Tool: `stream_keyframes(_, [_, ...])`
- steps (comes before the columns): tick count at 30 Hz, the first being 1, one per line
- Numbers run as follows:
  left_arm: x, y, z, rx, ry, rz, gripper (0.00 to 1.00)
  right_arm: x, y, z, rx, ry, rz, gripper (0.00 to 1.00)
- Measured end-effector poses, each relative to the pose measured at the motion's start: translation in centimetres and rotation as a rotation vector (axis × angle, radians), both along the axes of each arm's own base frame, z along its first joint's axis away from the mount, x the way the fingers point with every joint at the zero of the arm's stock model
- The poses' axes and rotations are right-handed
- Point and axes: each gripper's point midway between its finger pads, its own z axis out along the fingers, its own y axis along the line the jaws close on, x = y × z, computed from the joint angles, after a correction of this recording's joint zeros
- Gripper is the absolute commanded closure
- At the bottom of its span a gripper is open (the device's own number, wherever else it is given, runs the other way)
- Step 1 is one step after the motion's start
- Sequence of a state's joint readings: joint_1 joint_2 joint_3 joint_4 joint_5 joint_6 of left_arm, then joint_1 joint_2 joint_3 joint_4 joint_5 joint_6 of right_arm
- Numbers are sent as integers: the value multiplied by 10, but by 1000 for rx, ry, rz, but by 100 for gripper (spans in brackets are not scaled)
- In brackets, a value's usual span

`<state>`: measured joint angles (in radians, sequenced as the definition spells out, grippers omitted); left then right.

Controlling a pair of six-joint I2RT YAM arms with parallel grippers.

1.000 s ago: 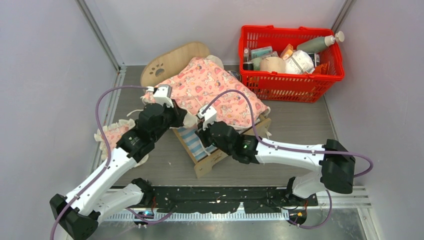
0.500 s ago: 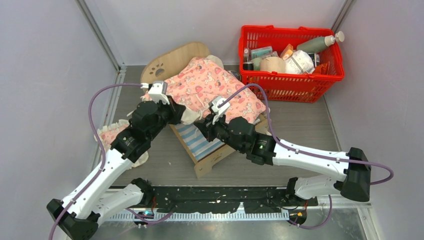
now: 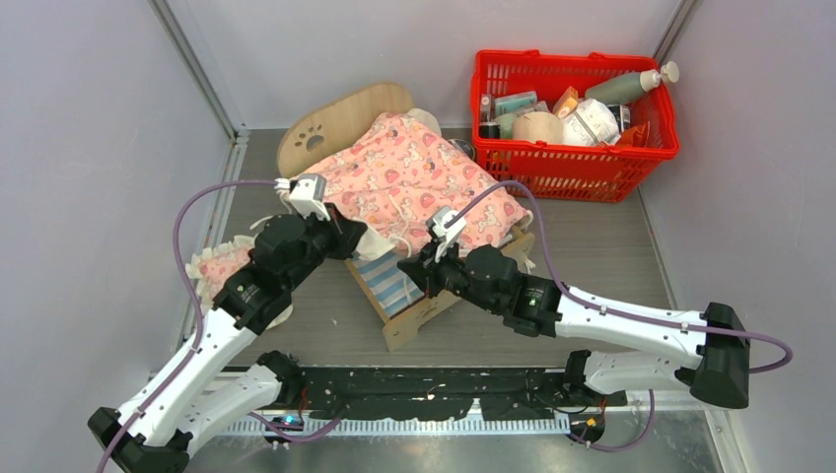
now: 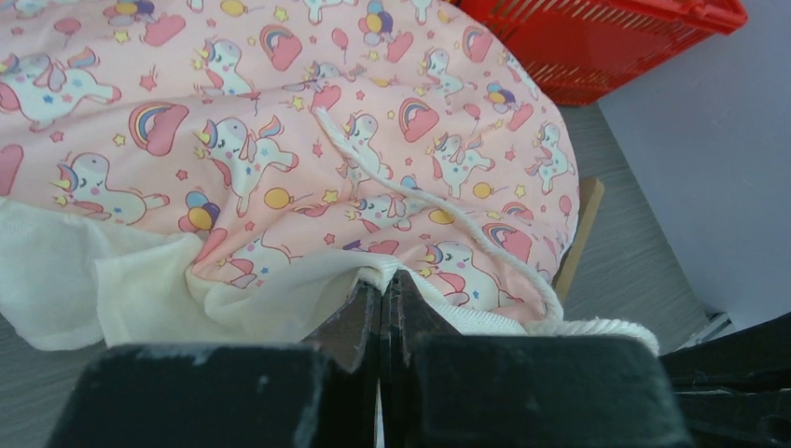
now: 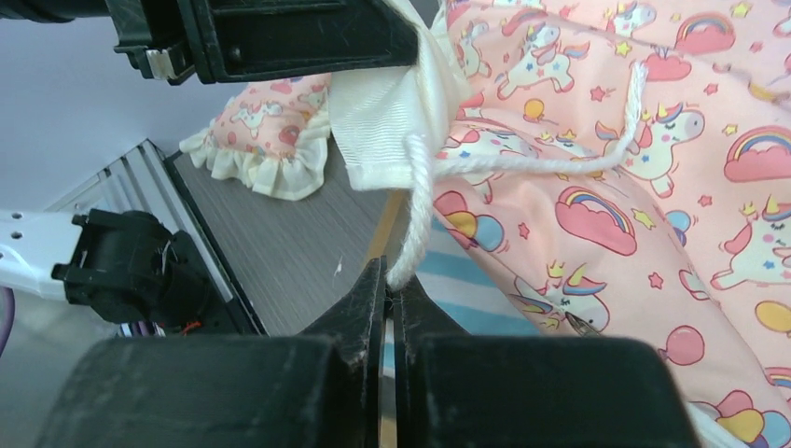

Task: Set up the pet bed
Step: Cross the ropes on the bed frame.

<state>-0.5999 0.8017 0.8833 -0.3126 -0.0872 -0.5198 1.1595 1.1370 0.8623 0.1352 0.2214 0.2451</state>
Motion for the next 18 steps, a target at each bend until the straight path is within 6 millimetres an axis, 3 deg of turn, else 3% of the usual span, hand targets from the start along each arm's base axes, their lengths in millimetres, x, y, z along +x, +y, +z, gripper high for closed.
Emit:
stream_keyframes(4, [-5,1,-25,16,45,-8,100,-8,-1,-23,-22,51,20,95])
stream_keyframes(7, [-10,2,-40,21,77,-10,100,-13,5,-29,-22,81,42,95])
stream_keyframes(18, [-25,12,-55,34,101,-12,100,-40,21,-55,-47,159,102,95])
